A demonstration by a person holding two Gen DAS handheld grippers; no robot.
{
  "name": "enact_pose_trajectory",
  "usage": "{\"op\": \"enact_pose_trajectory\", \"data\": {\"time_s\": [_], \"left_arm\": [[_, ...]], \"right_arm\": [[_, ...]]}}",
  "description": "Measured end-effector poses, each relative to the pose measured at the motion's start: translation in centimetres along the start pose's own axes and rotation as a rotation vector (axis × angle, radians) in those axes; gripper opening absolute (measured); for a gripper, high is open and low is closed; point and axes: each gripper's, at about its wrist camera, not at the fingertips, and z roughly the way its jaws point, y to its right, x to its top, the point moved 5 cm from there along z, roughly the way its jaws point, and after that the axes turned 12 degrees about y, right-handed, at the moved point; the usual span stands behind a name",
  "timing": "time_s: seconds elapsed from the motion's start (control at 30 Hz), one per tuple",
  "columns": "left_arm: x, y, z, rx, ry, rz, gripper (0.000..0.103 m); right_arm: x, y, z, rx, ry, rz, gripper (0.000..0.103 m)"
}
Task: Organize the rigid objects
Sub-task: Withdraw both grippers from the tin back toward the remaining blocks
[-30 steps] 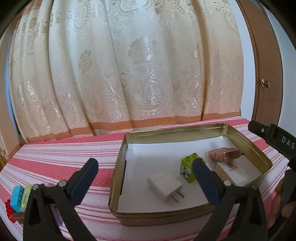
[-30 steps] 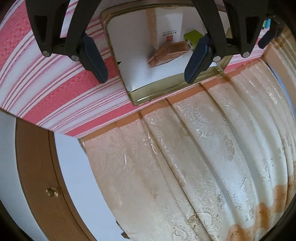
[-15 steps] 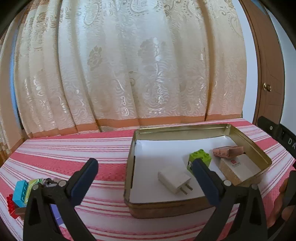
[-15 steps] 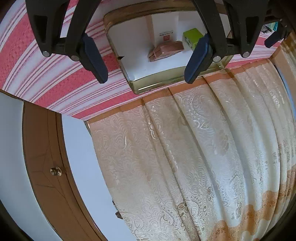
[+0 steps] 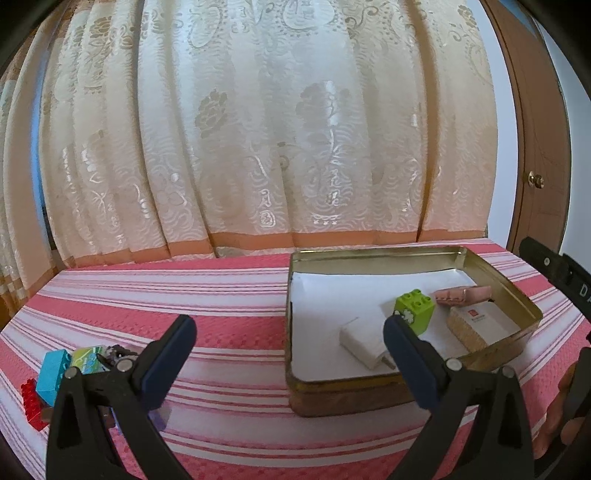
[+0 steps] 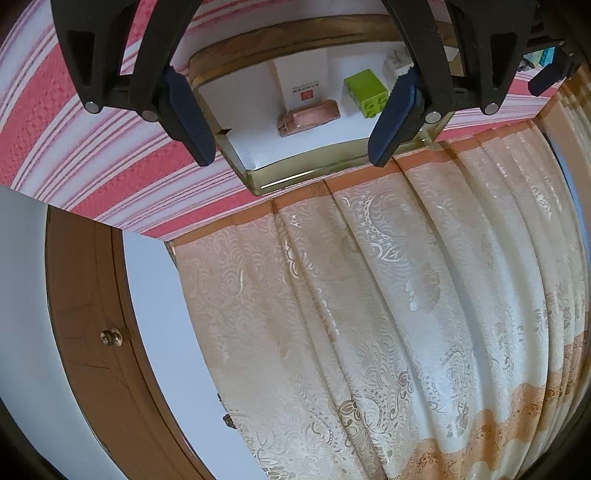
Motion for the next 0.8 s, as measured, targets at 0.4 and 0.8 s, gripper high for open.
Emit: {"op": "enact_pose_trajectory", "data": {"time_s": [0.4, 0.8], "left_arm": [[-0.3, -2.3, -1.5, 0.0, 0.009, -0.001, 0.103], [-1.0, -7.5, -3.4, 0.054, 0.002, -0.035, 0.103]], "right_arm": [[-0.5, -2.8, -2.6, 0.031, 0.031, -0.021, 0.086], [-2.4, -7.6, -3.5, 0.125, -0.031, -0.012, 0.086]]}}
